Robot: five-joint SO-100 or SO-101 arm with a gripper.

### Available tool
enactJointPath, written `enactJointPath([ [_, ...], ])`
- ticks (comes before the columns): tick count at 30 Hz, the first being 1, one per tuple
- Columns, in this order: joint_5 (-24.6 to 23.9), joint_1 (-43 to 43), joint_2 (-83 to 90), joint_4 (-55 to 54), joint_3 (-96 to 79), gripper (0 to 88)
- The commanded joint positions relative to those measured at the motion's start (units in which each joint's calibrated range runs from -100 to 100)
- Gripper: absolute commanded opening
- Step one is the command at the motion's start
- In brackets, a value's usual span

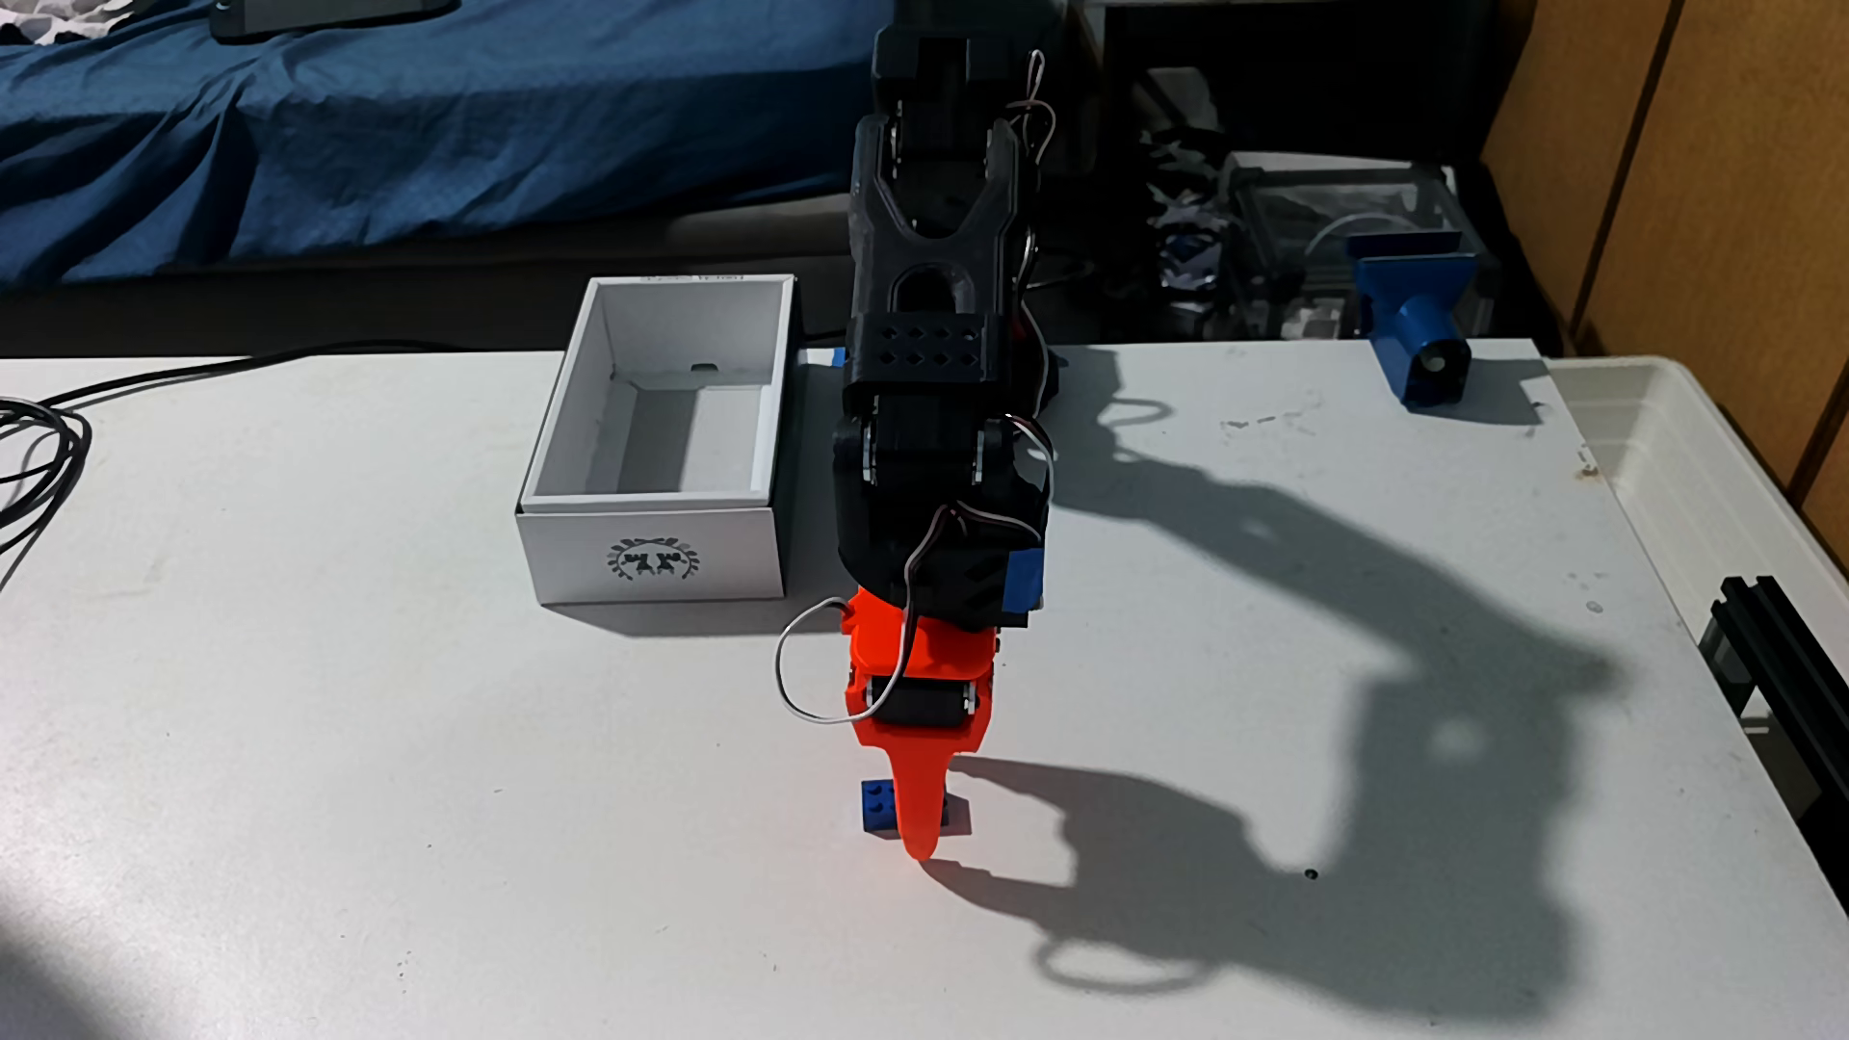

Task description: Grab the blue brick and place in box

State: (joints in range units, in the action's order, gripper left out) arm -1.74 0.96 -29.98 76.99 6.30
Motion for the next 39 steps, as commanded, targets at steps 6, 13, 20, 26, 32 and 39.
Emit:
enactJointPath([
  [6,0.4,0.2,-0.2,0.1,1.8,24.3],
  [13,1.4,0.2,-0.2,0.3,1.7,24.3],
  [20,2.9,-0.1,-0.2,0.3,1.6,24.3],
  [26,4.4,-0.4,-0.2,0.3,1.2,24.3],
  [32,5.7,-1.9,-0.2,0.3,1.1,24.4],
  [39,7.0,-3.5,-0.2,0.3,1.0,24.4],
])
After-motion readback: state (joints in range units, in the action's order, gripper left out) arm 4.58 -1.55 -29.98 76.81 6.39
